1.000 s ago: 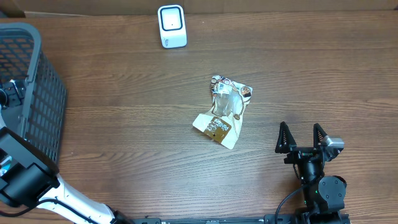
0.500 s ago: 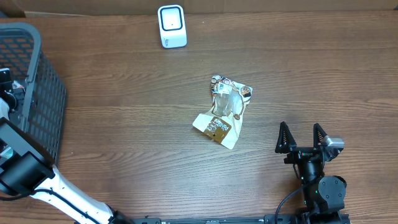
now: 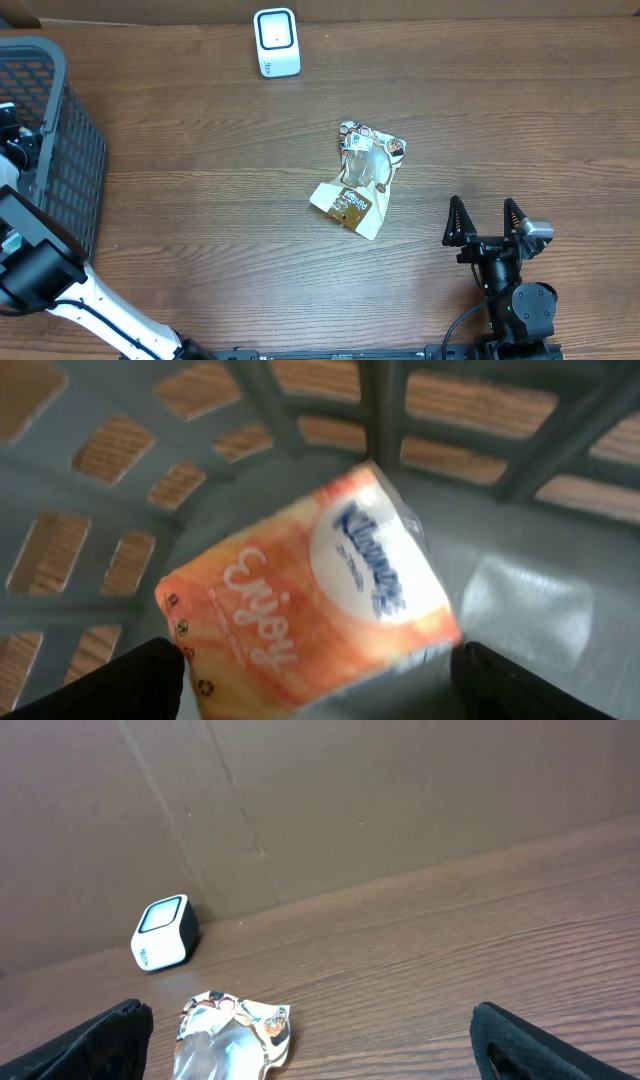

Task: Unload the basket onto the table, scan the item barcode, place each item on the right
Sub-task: 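Return the left gripper into the basket and grasp the orange Kleenex pack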

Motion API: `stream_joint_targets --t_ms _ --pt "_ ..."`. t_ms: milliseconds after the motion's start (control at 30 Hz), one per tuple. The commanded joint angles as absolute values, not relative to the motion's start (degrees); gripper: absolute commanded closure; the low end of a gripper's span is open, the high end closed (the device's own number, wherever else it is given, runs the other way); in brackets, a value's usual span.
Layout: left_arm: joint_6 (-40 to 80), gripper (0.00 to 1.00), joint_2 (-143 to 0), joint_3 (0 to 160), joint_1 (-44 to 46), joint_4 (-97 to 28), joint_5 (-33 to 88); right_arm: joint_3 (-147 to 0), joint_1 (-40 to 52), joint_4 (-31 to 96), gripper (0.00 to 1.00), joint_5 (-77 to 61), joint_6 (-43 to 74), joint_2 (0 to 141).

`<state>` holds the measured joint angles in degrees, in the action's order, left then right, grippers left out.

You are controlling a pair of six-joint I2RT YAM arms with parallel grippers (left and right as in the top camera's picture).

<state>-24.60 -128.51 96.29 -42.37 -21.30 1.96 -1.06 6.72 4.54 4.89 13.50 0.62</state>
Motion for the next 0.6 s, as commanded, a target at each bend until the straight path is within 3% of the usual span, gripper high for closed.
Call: stream_joint_targets --t_ms 0,167,267,333,400,567 --pt "-25.78 0.11 -133.12 95.7 -41.12 -21.74 1.87 -0.45 6.35 4.29 0.0 5.04 13.43 0.16" --pt "-25.74 0.37 -134.5 95.7 -41.12 -22.11 0.91 -0.45 6.35 4.29 0.0 5.04 13.43 0.16" --pt "-25.71 0.71 -134.54 95.7 -41.17 -22.85 0.89 -0.45 6.35 4.29 0.0 5.04 13.43 0.16" --pt "-25.69 0.88 -134.54 95.7 -41.19 -23.59 0.89 -0.45 6.35 4.29 0.0 5.04 13.43 0.16" --pt "-25.67 0.96 -134.54 95.7 -41.19 -24.84 0.89 -0.45 6.35 4.29 0.0 5.04 13.43 0.16" --pt "-21.34 0.96 -134.54 95.7 -41.17 -27.31 0.89 -0.45 6.35 4.29 0.0 5.04 13.43 0.16"
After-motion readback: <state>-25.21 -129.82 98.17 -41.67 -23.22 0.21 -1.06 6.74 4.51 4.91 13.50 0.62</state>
